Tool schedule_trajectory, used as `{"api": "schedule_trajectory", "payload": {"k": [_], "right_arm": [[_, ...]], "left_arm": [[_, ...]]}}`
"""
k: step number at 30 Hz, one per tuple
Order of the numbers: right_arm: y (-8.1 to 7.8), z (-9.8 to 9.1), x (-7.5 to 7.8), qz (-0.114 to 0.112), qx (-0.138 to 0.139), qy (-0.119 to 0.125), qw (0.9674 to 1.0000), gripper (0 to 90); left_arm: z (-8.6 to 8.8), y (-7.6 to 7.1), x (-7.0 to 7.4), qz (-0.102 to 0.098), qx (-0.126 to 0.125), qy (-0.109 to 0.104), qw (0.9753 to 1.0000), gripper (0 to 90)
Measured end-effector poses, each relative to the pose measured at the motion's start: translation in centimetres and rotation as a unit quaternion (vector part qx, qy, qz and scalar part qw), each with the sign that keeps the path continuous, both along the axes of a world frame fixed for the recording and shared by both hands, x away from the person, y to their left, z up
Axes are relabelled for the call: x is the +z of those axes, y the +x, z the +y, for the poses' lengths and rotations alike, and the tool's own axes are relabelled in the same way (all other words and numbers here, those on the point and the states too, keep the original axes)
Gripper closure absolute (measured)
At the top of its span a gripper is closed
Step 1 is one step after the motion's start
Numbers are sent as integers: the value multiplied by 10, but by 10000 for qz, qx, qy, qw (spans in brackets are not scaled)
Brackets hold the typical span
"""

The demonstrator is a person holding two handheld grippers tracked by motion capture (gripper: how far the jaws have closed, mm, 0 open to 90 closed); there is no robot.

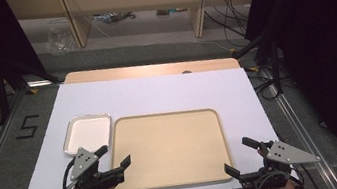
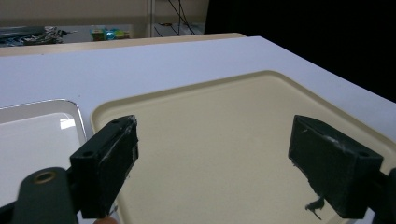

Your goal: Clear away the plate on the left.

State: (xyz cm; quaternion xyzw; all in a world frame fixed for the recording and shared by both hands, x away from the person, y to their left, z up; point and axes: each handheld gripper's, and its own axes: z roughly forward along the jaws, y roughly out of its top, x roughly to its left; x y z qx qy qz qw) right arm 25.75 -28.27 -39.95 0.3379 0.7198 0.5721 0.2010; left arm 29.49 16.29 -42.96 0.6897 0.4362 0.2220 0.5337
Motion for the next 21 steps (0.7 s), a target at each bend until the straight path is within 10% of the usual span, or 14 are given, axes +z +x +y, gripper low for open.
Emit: {"api": "schedule_trajectory", "payload": {"k": [21], "right_arm": [[0, -1, 1, 94, 35, -69, 9999, 4]], "left_arm": [[27, 21, -3, 225, 510, 132, 9984, 155]]}}
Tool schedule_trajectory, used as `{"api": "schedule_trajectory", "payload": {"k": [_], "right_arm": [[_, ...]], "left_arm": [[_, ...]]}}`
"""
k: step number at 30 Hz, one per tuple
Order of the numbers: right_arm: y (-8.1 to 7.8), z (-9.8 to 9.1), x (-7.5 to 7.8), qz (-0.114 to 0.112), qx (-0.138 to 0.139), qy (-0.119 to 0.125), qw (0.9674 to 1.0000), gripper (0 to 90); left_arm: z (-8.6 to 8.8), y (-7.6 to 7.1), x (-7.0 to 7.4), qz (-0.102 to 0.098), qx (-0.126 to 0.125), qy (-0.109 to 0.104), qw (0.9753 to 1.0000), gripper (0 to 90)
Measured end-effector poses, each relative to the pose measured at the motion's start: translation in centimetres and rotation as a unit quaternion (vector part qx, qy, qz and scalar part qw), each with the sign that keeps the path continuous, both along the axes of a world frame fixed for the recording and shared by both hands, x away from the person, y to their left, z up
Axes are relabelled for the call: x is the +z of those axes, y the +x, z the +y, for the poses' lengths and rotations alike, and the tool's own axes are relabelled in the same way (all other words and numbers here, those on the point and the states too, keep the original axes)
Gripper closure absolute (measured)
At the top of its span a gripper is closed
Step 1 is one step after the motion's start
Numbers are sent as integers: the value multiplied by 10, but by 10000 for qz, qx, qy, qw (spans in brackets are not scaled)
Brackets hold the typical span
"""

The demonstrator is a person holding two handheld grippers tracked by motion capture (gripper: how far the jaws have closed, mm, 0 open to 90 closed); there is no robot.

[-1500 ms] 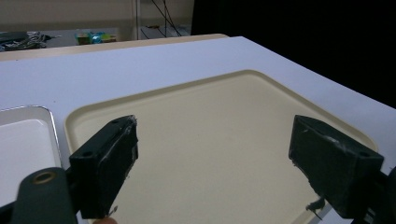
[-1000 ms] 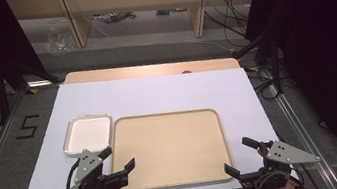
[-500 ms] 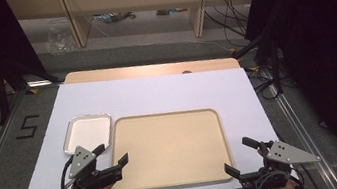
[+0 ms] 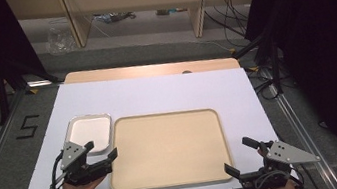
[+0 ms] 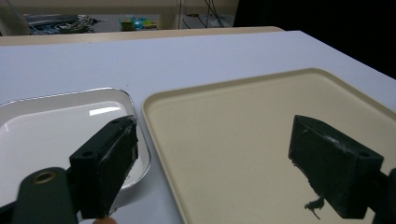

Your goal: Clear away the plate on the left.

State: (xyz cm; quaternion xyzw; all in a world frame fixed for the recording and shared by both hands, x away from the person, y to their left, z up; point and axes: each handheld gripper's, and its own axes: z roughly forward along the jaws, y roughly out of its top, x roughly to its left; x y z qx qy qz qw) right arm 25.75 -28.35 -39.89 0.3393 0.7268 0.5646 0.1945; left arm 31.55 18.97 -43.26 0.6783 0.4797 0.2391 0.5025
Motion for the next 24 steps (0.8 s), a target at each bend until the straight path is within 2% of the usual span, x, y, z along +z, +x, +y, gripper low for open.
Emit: {"api": "schedule_trajectory", "payload": {"k": [7, 9, 15, 24], "right_arm": [[0, 0, 0, 34, -3, 16, 10000, 4], [0, 0, 0, 30, -15, 4, 10000, 4], [0, 0, 0, 33, -11, 14, 10000, 4], [0, 0, 0, 50, -25, 4, 10000, 4]], "left_arm": [[9, 14, -6, 128, 206, 107, 9997, 156], [12, 20, -8, 208, 237, 169, 9994, 156], [22, 33, -12, 280, 425, 319, 9982, 158], [45, 47, -7, 433, 716, 285, 9961, 158]]}}
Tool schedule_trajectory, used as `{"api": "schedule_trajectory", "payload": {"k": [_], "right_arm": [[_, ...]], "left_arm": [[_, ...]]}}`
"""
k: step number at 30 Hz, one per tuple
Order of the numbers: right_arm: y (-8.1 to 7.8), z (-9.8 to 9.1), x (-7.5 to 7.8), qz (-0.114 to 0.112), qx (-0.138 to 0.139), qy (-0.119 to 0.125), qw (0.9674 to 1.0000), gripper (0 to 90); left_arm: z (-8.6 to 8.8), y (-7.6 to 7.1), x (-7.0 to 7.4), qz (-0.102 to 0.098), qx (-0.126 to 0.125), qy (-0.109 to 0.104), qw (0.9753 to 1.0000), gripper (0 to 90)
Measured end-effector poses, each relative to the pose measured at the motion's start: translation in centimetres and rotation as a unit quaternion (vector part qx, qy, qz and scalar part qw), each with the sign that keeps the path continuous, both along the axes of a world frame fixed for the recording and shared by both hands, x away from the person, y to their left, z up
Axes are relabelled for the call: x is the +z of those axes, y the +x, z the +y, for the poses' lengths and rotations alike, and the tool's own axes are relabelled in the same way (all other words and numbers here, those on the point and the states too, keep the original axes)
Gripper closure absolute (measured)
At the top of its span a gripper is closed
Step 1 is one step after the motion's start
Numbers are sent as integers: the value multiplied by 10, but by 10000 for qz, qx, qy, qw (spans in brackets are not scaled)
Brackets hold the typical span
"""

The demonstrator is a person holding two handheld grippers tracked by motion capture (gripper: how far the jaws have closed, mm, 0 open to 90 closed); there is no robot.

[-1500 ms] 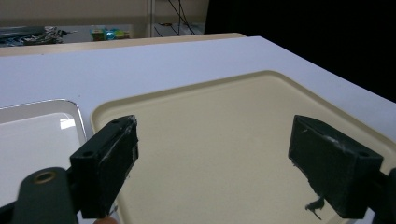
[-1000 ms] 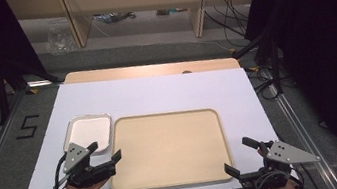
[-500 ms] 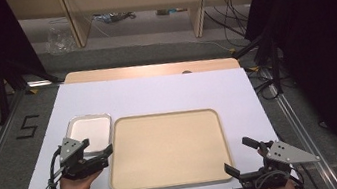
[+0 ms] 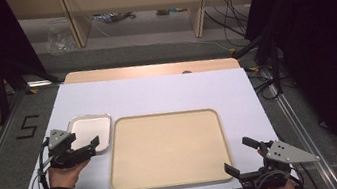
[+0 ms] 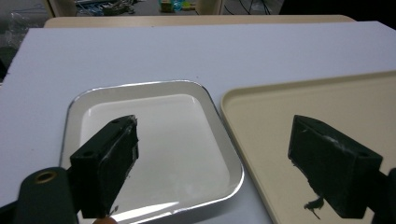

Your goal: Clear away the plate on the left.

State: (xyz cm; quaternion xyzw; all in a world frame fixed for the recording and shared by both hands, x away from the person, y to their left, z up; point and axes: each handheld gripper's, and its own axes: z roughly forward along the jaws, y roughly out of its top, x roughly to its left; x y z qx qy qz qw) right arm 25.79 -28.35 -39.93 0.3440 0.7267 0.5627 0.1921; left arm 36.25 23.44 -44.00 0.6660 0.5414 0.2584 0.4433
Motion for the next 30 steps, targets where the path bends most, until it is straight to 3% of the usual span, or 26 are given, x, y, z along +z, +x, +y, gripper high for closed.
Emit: {"api": "schedule_trajectory", "payload": {"k": [5, 11, 14, 16, 20, 22, 26, 28, 30], "right_arm": [[1, 0, 0, -16, 3, 28, 10000, 4], [0, 0, -1, -79, 3, 50, 10000, 4], [0, 1, -1, 51, 15, 178, 9998, 4], [1, 0, 0, -23, 16, 38, 10000, 4], [1, 0, 0, -19, 12, 35, 10000, 4], [1, 0, -1, -19, 34, 46, 10000, 4], [1, 0, -1, -35, 54, 93, 9999, 4], [1, 0, -1, -33, 42, 107, 9999, 4], [1, 1, -1, -32, 53, 70, 10000, 4]], "left_arm": [[11, 6, 8, -5, 103, -1, 9999, 158], [30, 27, 5, 510, 263, 16, 9984, 171], [34, 34, 3, 594, 325, 94, 9977, 183], [41, 46, -1, 955, 377, 278, 9943, 184], [46, 55, -5, 1166, 370, 406, 9917, 209], [49, 63, -9, 1290, 497, 478, 9892, 227], [57, 75, -15, 1531, 565, 482, 9854, 374], [61, 79, -18, 1662, 620, 578, 9824, 387], [66, 81, -20, 1684, 640, 467, 9825, 431]]}}
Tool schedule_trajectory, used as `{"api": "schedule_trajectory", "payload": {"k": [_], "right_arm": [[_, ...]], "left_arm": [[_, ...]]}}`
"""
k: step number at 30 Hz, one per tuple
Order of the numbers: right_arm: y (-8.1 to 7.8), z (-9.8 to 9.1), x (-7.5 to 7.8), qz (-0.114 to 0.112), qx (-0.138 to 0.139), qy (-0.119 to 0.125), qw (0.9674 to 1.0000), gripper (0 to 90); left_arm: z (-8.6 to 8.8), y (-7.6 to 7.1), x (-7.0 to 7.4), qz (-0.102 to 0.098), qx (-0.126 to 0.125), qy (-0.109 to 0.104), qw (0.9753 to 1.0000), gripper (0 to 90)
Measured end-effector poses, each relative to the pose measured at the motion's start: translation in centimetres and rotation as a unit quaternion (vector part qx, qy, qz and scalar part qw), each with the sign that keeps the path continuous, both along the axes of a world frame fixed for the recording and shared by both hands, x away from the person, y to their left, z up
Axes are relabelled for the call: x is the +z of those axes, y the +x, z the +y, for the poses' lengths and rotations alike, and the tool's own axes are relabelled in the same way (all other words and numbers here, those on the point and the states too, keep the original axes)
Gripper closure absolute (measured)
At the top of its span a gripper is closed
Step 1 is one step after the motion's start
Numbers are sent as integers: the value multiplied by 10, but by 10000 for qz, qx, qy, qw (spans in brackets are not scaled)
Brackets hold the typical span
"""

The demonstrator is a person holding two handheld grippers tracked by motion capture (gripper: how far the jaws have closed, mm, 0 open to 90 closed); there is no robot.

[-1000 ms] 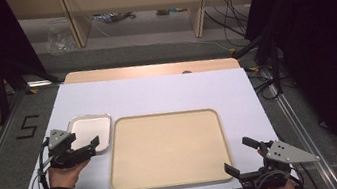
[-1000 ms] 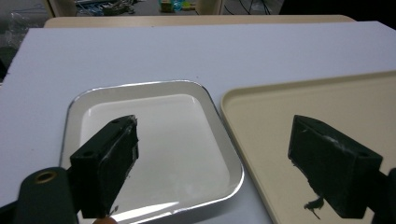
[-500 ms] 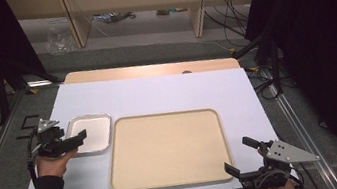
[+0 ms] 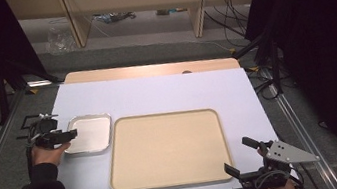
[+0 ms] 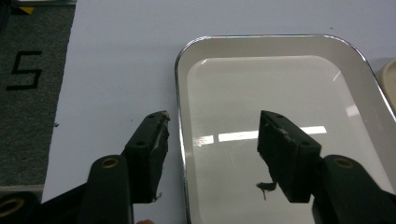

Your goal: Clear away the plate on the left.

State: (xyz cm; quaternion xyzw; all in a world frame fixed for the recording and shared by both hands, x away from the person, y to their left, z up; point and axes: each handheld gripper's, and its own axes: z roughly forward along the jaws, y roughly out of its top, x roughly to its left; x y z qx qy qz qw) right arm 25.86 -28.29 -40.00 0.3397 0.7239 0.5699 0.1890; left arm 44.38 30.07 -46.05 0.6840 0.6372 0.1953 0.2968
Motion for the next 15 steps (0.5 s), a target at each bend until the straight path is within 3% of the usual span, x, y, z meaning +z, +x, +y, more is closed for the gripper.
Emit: {"api": "schedule_trajectory", "payload": {"k": [2, 4, 6, 11, 12, 13, 15], "right_arm": [[0, 1, -1, -32, -24, 60, 10000, 4], [0, -1, 0, -3, -31, -52, 10000, 4], [0, 1, -1, -23, -26, 60, 10000, 4], [0, -1, 0, -3, -33, -52, 10000, 4], [0, 0, 0, -25, -20, 45, 10000, 4], [0, 0, 0, -25, -20, 45, 10000, 4], [1, 0, 0, -28, -21, 41, 10000, 4]], "left_arm": [[3, 1, -1, 2, 22, 54, 10000, 487], [6, 3, -1, 27, 11, 36, 10000, 508], [7, 5, -4, 110, 43, 87, 9999, 567], [6, 12, -12, 326, 7, 33, 9995, 645], [6, 13, -13, 393, 9, 60, 9992, 695], [6, 14, -15, 317, 50, -16, 9995, 695], [7, 16, -19, 413, 115, -71, 9991, 716]]}}
